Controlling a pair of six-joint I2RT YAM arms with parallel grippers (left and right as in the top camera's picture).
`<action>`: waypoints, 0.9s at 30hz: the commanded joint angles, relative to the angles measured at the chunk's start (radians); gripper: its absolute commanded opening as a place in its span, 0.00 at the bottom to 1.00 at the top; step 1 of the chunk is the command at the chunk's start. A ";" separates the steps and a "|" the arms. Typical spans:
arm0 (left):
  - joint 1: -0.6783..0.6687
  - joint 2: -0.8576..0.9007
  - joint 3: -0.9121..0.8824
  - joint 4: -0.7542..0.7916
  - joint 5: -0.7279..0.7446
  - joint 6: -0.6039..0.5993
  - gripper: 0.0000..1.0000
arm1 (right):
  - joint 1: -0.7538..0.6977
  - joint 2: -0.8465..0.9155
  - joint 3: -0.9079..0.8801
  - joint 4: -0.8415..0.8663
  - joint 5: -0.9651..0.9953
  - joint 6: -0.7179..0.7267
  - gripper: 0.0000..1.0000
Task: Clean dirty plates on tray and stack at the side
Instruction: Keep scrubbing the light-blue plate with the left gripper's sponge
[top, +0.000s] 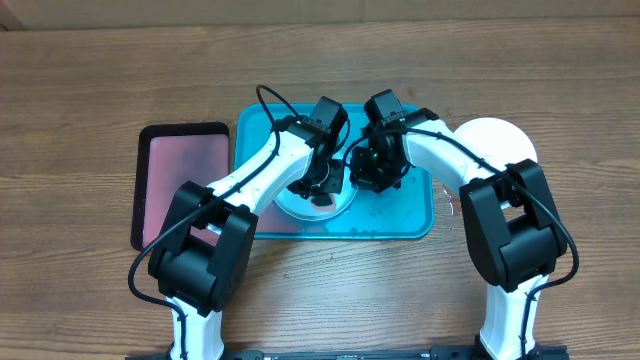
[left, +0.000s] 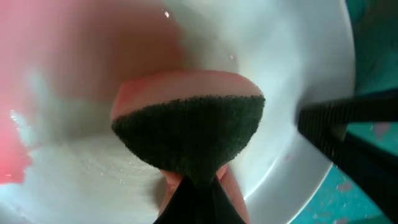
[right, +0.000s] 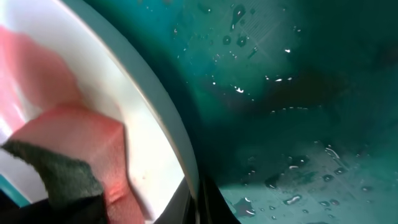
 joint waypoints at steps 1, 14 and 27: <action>-0.006 0.010 0.014 0.034 -0.109 -0.087 0.04 | -0.002 0.015 -0.066 0.050 -0.076 0.034 0.04; -0.042 0.010 0.014 0.142 0.018 0.223 0.04 | -0.003 0.014 -0.077 0.055 -0.098 0.034 0.04; 0.033 0.010 0.014 0.307 -0.358 0.207 0.04 | -0.003 0.014 -0.077 0.053 -0.098 0.033 0.04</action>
